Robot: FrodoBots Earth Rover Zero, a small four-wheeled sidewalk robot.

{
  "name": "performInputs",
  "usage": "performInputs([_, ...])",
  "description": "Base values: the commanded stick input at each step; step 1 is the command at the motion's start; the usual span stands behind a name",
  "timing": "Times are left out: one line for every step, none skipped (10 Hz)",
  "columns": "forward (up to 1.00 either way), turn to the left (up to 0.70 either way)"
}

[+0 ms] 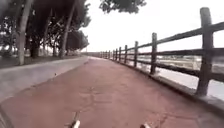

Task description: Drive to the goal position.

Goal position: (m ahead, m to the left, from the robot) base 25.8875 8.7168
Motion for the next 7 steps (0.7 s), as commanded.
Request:
performInputs([0.70, 0.02])
performInputs([0.70, 0.00])
performInputs([0.70, 0.02])
performInputs([0.70, 0.02])
performInputs([0.70, 0.03])
performInputs([0.70, 0.05])
performInputs([0.70, 0.18])
